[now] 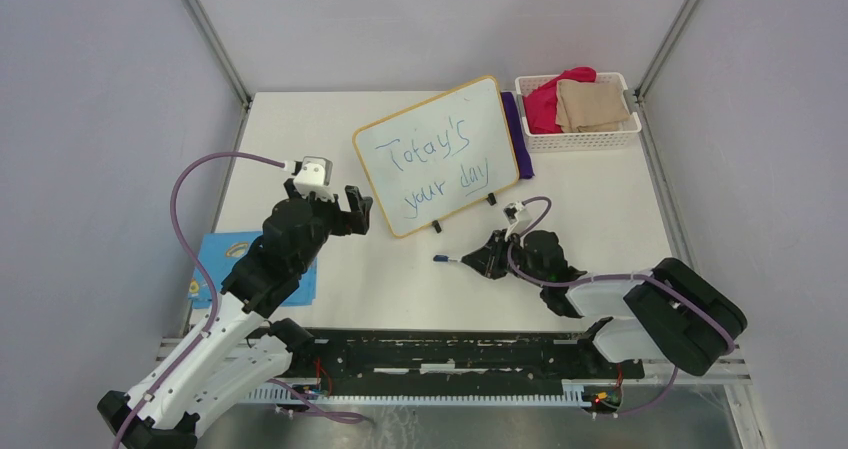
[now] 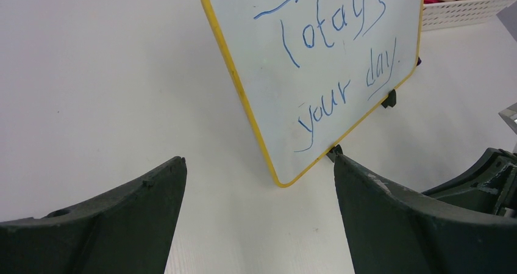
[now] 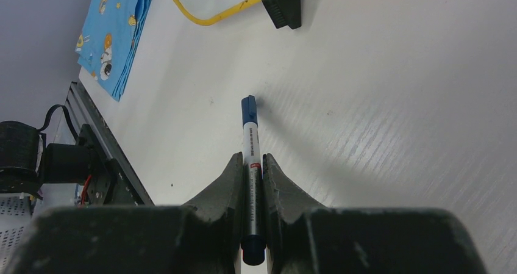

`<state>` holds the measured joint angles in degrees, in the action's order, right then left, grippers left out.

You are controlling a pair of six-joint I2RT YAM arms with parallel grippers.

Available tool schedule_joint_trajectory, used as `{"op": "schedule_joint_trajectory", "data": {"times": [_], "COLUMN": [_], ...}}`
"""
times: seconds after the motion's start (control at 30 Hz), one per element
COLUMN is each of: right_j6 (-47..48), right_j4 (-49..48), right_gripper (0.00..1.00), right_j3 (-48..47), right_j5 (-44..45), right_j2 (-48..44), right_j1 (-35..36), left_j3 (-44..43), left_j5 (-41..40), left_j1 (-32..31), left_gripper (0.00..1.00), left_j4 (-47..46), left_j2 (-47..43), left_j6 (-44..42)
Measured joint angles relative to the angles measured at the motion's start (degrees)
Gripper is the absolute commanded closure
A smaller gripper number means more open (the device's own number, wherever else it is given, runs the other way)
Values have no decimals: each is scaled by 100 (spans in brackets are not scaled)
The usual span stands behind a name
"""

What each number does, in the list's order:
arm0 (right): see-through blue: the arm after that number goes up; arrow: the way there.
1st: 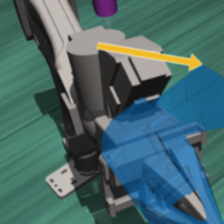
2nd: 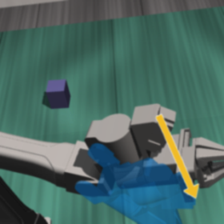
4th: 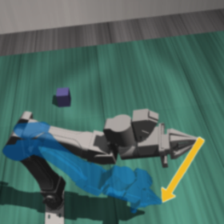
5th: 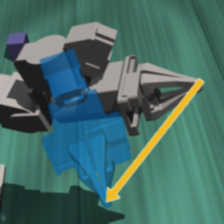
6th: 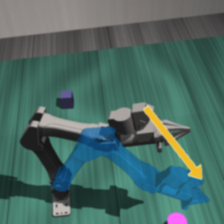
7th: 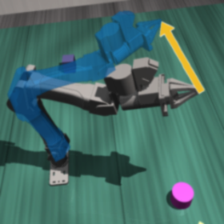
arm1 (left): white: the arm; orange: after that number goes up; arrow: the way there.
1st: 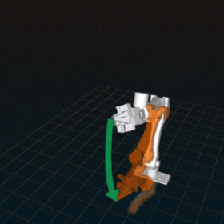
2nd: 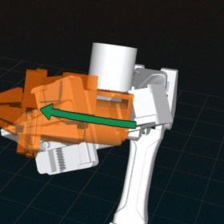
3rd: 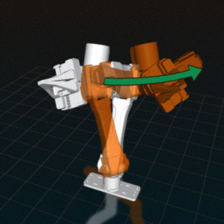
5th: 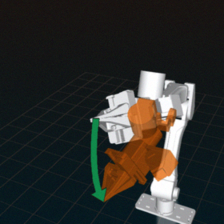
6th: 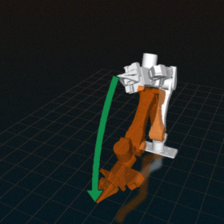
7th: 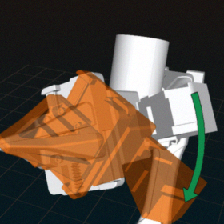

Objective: Write a sentence on the whiteboard
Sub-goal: Place the whiteboard marker at the center of the board.

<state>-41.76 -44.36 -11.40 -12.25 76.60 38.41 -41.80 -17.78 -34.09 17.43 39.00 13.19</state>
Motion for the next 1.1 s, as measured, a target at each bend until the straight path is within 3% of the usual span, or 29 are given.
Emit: {"op": "schedule_joint_trajectory", "data": {"times": [0.63,1.1], "right_j6": [0,155], "right_j4": [-573,-415], "right_gripper": [81,69], "right_j3": [175,260], "right_j5": [-243,-118], "right_j2": [581,726], "right_j1": [-175,-249], "left_j3": [2,2], "left_j5": [-20,-20], "left_j1": [0,0], "left_gripper": [6,6], "left_j4": [0,0], "left_j2": [26,85], "left_j6": [0,0]}}
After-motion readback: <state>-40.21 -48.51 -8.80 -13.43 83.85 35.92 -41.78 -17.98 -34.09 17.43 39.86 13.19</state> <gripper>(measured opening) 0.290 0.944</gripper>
